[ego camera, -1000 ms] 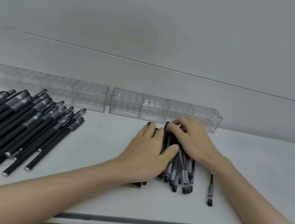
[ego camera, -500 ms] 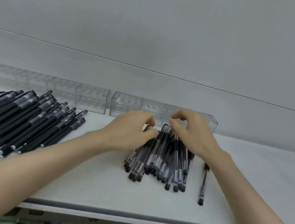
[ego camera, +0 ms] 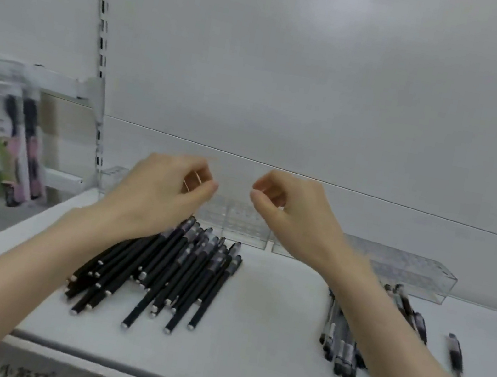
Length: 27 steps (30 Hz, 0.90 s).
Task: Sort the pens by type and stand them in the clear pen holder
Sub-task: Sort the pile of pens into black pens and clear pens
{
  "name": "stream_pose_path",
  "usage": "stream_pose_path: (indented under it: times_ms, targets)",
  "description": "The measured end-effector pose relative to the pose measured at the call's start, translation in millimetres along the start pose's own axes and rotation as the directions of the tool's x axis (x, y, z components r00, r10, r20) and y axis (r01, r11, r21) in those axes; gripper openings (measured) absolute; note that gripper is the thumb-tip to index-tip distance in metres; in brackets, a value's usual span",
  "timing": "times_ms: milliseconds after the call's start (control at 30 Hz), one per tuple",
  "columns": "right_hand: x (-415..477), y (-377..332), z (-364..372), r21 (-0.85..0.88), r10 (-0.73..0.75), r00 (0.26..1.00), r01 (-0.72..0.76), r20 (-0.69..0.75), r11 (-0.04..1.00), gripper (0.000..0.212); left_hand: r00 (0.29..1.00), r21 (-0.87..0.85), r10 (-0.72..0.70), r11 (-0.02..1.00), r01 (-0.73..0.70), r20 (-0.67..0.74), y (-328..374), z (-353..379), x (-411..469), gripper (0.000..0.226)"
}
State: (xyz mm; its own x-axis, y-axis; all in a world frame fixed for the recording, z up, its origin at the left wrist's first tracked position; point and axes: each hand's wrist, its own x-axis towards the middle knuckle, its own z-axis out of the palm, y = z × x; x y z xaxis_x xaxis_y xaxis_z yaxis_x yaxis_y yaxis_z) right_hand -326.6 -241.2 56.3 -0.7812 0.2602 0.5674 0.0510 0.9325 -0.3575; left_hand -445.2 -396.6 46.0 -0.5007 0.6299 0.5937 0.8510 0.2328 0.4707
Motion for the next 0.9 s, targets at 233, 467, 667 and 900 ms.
stream_pose_path:
  times_ms: [233,467,667,900]
  targets:
    - [22,-63,77,-0.013,0.074,0.994,-0.073,0.078,0.997,0.015,0.996,0.042,-0.059,0.998,0.056,0.067,-95,-54,-34,0.014]
    - [38,-97,128,-0.08,0.142,0.985,-0.134,0.102,0.988,0.014,0.964,0.069,-0.152,0.988,0.14,0.219,-148,-61,-49,0.034]
    - [44,-101,152,-0.18,0.189,0.959,-0.152,0.211,0.972,0.027,0.895,0.149,-0.286,0.957,0.249,0.342,-166,-45,-52,0.072]
    - [40,-90,168,-0.253,0.24,0.922,-0.165,0.304,0.953,0.038,0.857,0.021,-0.322,0.939,0.343,0.402,-170,-51,-40,0.051]
